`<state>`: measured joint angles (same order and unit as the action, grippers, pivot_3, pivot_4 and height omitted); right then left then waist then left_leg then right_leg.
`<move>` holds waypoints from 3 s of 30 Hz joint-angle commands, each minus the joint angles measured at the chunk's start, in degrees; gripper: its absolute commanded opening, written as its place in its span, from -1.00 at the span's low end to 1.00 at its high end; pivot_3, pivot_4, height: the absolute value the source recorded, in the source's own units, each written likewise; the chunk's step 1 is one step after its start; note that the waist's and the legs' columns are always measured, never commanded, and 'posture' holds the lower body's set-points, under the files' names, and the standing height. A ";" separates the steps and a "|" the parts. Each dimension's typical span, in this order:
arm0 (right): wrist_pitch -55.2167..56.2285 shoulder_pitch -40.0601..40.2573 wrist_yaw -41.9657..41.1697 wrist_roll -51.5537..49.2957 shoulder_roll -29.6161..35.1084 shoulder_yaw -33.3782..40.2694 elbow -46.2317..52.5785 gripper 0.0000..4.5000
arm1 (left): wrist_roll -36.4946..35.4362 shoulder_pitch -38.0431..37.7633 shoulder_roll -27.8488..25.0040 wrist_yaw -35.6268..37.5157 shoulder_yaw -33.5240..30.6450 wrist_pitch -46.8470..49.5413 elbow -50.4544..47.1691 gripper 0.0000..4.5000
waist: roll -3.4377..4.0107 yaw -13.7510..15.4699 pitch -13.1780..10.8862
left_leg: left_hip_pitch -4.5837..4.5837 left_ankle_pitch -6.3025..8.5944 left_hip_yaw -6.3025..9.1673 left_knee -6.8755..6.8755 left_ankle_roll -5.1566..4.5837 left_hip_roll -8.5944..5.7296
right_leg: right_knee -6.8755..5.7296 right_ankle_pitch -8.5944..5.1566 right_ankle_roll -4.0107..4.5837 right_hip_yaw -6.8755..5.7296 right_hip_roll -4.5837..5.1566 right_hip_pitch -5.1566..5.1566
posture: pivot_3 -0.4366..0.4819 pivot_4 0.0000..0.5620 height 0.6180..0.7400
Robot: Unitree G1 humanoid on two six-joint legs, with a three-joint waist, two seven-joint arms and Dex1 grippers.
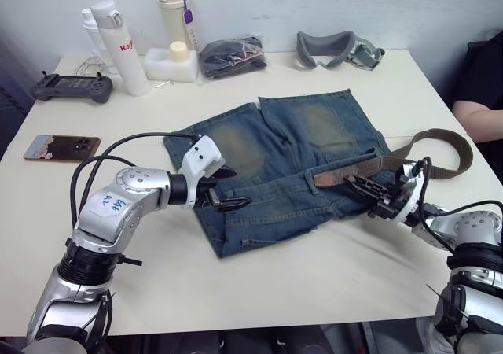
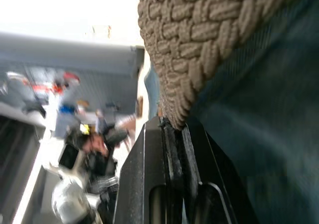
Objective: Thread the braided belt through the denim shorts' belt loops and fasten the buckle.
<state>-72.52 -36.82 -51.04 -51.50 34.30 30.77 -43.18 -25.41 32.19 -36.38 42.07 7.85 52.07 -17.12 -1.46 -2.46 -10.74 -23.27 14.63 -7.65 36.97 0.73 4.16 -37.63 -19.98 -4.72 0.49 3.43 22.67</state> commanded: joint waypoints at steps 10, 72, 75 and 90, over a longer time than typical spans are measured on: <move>-2.42 2.75 -3.41 -0.30 -0.41 -2.45 4.90 -0.99 | 0.24 0.03 -0.15 0.27 -0.09 -0.82 -1.66 1.00 | 0.00 0.46 0.00 | -0.01 0.02 -0.01 0.00 0.01 0.05 | 0.03 0.00 0.00 0.01 0.00 0.00 | -0.05 -0.47 0.83; -16.83 5.55 26.14 -11.26 -9.80 7.76 42.27 0.71 | 34.70 2.16 7.74 -1.53 15.50 -52.74 15.61 1.00 | -0.10 0.62 0.07 | -0.03 0.40 -1.10 0.00 0.42 0.66 | -0.21 -0.05 0.31 1.27 -0.95 0.88 | -0.05 -0.47 0.83; -16.16 5.33 27.36 -11.40 -10.06 7.90 41.95 0.71 | 35.66 2.25 8.59 -2.07 14.91 -53.27 16.18 1.00 | -0.10 0.67 0.07 | -0.03 0.40 -1.15 0.00 0.42 0.67 | -0.21 -0.05 0.29 1.32 -0.95 0.89 | -0.05 -0.47 0.83; -14.08 4.12 32.44 -12.39 -10.16 8.46 39.22 0.71 | 38.75 6.24 11.60 -4.97 12.00 -54.63 19.26 1.00 | -0.10 0.68 0.07 | -0.02 0.41 -1.24 0.04 0.40 0.66 | -0.24 -0.01 0.23 1.41 -0.99 0.92 | -0.05 -0.47 0.83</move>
<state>-87.45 -31.66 -19.07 -62.17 24.08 38.03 -4.77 12.60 37.21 -25.30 38.24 20.82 -1.49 2.65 -1.57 -1.77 -10.67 -23.29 15.04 -8.90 37.01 1.12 4.82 -37.86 -20.00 -4.49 1.90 2.43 23.60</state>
